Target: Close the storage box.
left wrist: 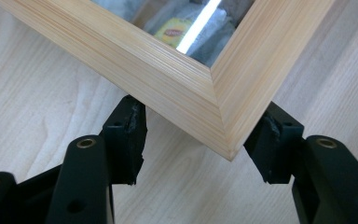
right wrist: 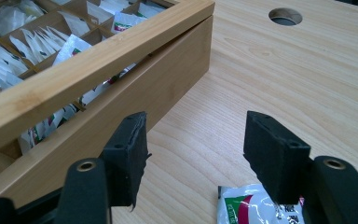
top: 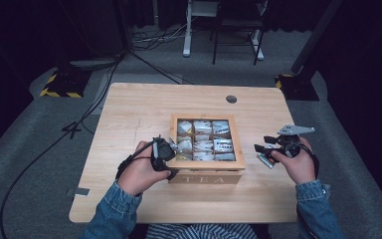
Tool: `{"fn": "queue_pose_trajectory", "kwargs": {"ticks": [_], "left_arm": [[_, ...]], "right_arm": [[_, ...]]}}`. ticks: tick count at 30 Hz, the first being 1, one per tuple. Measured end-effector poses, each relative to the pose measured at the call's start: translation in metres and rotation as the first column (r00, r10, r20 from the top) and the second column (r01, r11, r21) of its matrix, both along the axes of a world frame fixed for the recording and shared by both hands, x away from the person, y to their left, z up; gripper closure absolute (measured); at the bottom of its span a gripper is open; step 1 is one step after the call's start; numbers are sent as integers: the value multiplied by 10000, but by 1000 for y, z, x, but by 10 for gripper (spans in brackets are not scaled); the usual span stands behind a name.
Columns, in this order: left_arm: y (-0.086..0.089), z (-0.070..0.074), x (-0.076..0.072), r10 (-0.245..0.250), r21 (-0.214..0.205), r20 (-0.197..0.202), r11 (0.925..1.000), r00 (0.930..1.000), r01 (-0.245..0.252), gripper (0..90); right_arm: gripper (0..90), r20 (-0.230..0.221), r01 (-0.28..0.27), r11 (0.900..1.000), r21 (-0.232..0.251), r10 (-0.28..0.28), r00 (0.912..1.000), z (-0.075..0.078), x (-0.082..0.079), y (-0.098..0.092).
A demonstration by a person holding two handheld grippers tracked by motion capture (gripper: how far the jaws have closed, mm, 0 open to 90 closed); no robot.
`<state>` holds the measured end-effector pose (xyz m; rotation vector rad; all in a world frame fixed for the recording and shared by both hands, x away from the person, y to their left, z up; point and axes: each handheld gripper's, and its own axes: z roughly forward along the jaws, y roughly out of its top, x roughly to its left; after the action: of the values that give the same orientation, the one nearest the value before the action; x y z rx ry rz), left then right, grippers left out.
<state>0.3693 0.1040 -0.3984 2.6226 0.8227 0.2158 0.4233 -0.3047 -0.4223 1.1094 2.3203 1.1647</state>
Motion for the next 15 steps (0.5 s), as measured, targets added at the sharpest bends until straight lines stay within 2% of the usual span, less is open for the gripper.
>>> {"fn": "queue_pose_trajectory", "kwargs": {"ticks": [2, 10, 12, 15], "left_arm": [[-1, -1, 1, -16, 113, -165, 9999, 9999, 18, 427], [-1, -3, 0, -83, 222, -305, 9997, 9995, 89, 422], [-1, -5, 0, -107, 291, -328, 9995, 9994, 117, 379], [0, -6, 0, -115, 191, -329, 9997, 9994, 122, 377]], "right_arm": [[409, -17, -18, 10000, -14, 18, 10000, -1, 0, 1], [407, -58, -59, 10000, -20, 59, 10000, -3, 1, 2], [407, -123, -38, 10000, -25, 38, 9999, -3, 1, 2], [407, -131, -35, 10000, -31, 34, 9999, -3, 1, 1]]}}
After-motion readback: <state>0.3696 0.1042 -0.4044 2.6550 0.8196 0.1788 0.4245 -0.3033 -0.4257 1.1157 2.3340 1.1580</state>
